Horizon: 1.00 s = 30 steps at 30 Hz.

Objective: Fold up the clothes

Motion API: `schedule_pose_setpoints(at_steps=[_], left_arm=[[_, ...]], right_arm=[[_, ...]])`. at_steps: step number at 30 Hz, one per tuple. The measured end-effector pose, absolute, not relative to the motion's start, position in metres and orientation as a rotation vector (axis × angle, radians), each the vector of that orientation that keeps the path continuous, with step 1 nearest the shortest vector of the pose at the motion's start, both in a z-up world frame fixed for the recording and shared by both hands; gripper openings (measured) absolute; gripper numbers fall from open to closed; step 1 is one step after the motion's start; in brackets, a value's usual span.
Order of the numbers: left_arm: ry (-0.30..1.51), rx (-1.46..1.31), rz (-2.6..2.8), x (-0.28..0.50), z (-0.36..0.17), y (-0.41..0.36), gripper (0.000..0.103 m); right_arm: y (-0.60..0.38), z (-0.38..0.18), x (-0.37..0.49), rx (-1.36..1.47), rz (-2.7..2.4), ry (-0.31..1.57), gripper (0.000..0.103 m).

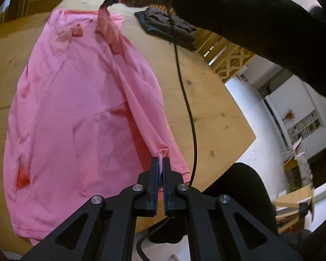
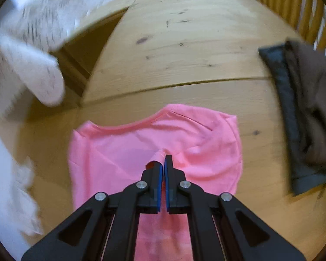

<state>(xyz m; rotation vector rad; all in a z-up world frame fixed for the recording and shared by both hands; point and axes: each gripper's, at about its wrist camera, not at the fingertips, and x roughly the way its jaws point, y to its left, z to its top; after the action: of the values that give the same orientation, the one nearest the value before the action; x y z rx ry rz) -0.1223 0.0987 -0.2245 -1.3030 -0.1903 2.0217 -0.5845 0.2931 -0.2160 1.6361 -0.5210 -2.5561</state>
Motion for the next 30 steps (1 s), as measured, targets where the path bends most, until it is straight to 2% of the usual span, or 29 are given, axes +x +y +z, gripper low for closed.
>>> schedule_pose_setpoints(at_steps=[1,6,7,9,12,13,15,16,19,23,28,30], left_arm=[[-0.205,-1.290,2.021,-0.122,-0.220,0.099,0.002],[-0.186,-1.246,2.082,-0.120,-0.205,0.094,0.003],[-0.190,-1.272,2.074,-0.122,-0.212,0.094,0.003],[-0.211,-1.352,2.038,-0.126,-0.231,0.092,0.003],[-0.175,-1.433,2.031,-0.128,-0.248,0.088,0.003],[-0.157,-1.441,2.039,-0.127,-0.249,0.087,0.003],[-0.133,-1.446,2.069,-0.124,-0.245,0.074,0.007],[-0.123,-1.446,2.086,-0.122,-0.243,0.067,0.009],[-0.092,-1.447,2.137,-0.116,-0.235,0.044,0.009],[-0.015,-1.449,2.227,-0.113,-0.228,0.011,0.010],[0.104,-1.460,2.284,-0.122,-0.232,-0.020,0.010],[0.112,-1.445,2.275,-0.129,-0.233,-0.021,0.010]], right_arm=[[0.300,-0.213,-0.583,1.588,-2.531,-0.607,0.002],[0.311,-0.200,-0.585,1.501,-2.497,-0.699,0.003],[0.303,-0.210,-0.587,1.583,-2.460,-0.640,0.003],[0.286,-0.229,-0.591,1.742,-2.375,-0.517,0.011],[0.268,-0.225,-0.577,1.752,-2.374,-0.363,0.013],[0.268,-0.219,-0.572,1.742,-2.373,-0.365,0.016],[0.275,-0.201,-0.549,1.713,-2.384,-0.397,0.032],[0.279,-0.194,-0.534,1.684,-2.390,-0.392,0.033],[0.297,-0.183,-0.455,1.649,-2.378,-0.330,0.033],[0.309,-0.201,-0.316,1.735,-2.372,-0.150,0.033],[0.285,-0.226,-0.145,1.749,-2.319,-0.103,0.033],[0.261,-0.231,-0.106,1.716,-2.299,-0.005,0.033]])
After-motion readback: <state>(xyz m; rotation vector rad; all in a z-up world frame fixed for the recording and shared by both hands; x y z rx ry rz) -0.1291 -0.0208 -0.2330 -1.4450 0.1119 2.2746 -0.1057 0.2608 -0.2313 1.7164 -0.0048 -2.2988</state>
